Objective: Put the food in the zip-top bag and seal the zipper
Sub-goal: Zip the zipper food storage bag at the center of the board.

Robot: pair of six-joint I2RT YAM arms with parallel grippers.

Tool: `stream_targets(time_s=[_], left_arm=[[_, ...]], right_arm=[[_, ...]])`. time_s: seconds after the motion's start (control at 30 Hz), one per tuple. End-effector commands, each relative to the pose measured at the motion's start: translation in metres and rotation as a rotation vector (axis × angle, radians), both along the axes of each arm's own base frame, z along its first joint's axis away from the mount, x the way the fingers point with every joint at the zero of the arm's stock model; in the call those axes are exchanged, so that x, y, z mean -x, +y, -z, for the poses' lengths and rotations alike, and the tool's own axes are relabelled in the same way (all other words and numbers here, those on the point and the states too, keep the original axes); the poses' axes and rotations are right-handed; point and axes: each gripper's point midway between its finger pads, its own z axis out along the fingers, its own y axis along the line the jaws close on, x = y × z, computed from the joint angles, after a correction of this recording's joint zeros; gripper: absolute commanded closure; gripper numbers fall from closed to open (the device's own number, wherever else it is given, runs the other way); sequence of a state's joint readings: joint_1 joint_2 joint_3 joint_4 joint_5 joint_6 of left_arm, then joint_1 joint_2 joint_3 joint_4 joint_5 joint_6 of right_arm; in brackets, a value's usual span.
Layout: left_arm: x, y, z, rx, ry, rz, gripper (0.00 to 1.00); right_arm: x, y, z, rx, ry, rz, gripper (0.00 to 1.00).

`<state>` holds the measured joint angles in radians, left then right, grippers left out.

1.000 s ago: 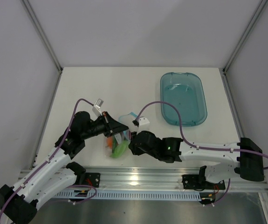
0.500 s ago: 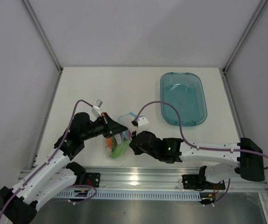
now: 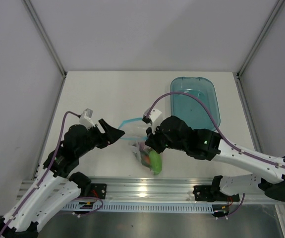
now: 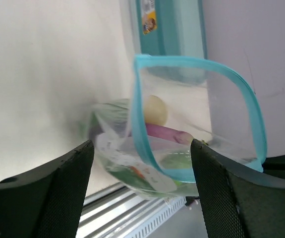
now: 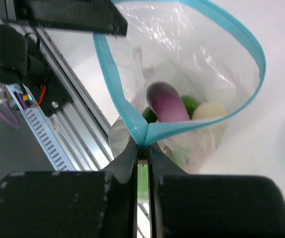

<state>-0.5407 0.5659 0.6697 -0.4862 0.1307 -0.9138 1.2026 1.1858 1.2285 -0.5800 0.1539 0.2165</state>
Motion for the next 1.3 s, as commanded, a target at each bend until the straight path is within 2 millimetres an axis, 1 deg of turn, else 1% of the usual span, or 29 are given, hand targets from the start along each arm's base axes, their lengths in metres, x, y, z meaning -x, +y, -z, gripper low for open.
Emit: stream_targets(time_s=[0.0, 0.07, 0.2, 0.23, 0.3, 0.33, 0.43, 0.47, 0.57, 0.63, 0.7, 0.83, 0.87, 0.97, 1.0, 1.07, 1.1, 1.17, 1.23, 1.27], left_arm=[[-0.008, 0.032, -0.012, -0.089, -0.054, -0.143, 0.19], [-0.007, 0.038, -0.011, -0.111, -0.057, -0.165, 0.15], [-0.011, 0.041, -0.012, -0.145, -0.062, -0.175, 0.14], [-0.014, 0.039, -0.008, -0.162, -0.052, -0.167, 0.14], [-0.020, 0.034, -0.008, -0.165, -0.060, -0.153, 0.14], [-0.024, 0.031, -0.001, -0.189, -0.040, -0.143, 0.14], [-0.032, 0.022, -0.007, -0.187, -0.049, -0.115, 0.16], [-0.033, 0.016, -0.007, -0.181, -0.043, -0.088, 0.17], [-0.039, 0.002, -0.014, -0.151, -0.059, -0.043, 0.24], [-0.039, -0.005, -0.018, -0.127, -0.065, -0.009, 0.28], [-0.039, -0.008, -0.015, -0.125, -0.052, 0.003, 0.30], [-0.038, -0.010, -0.017, -0.113, -0.067, 0.010, 0.37], [-0.039, -0.010, -0.016, -0.116, -0.066, 0.012, 0.38], [-0.040, -0.016, -0.013, -0.120, -0.046, 0.038, 0.47], [-0.041, -0.018, -0.013, -0.118, -0.045, 0.049, 0.51], [-0.041, -0.023, -0.008, -0.114, -0.030, 0.070, 0.55], [-0.041, -0.024, -0.005, -0.114, -0.024, 0.076, 0.60], [-0.040, -0.027, 0.001, -0.114, -0.012, 0.091, 0.61], [-0.042, -0.028, 0.005, -0.116, -0.004, 0.094, 0.65], [-0.041, -0.029, 0.006, -0.116, -0.003, 0.102, 0.69]], right_arm=[[0.013, -0.017, 0.005, 0.102, -0.021, -0.165, 1.00], [0.016, -0.018, 0.008, 0.097, 0.012, -0.206, 1.00], [0.027, -0.021, 0.023, 0.124, 0.055, -0.279, 1.00], [0.029, -0.021, 0.025, 0.126, 0.060, -0.286, 1.00], [0.032, -0.022, 0.025, 0.122, 0.062, -0.296, 1.00], [0.032, -0.023, 0.025, 0.123, 0.061, -0.297, 1.00], [0.034, -0.025, 0.022, 0.114, 0.060, -0.302, 1.00], [0.034, -0.025, 0.021, 0.113, 0.060, -0.301, 1.00], [0.035, -0.026, 0.024, 0.118, 0.067, -0.301, 1.00], [0.035, -0.025, 0.025, 0.119, 0.069, -0.300, 1.00], [0.035, -0.025, 0.026, 0.121, 0.071, -0.299, 1.00], [0.037, -0.023, 0.028, 0.124, 0.078, -0.310, 1.00], [0.038, -0.023, 0.029, 0.126, 0.078, -0.310, 1.00], [0.036, -0.023, 0.030, 0.134, 0.075, -0.303, 1.00], [0.036, -0.023, 0.030, 0.135, 0.073, -0.299, 1.00], [0.035, -0.024, 0.030, 0.136, 0.072, -0.291, 1.00], [0.034, -0.025, 0.031, 0.140, 0.073, -0.288, 1.00], [0.034, -0.025, 0.031, 0.136, 0.074, -0.281, 1.00], [0.035, -0.026, 0.031, 0.134, 0.077, -0.281, 1.00], [0.035, -0.026, 0.031, 0.134, 0.078, -0.282, 1.00]])
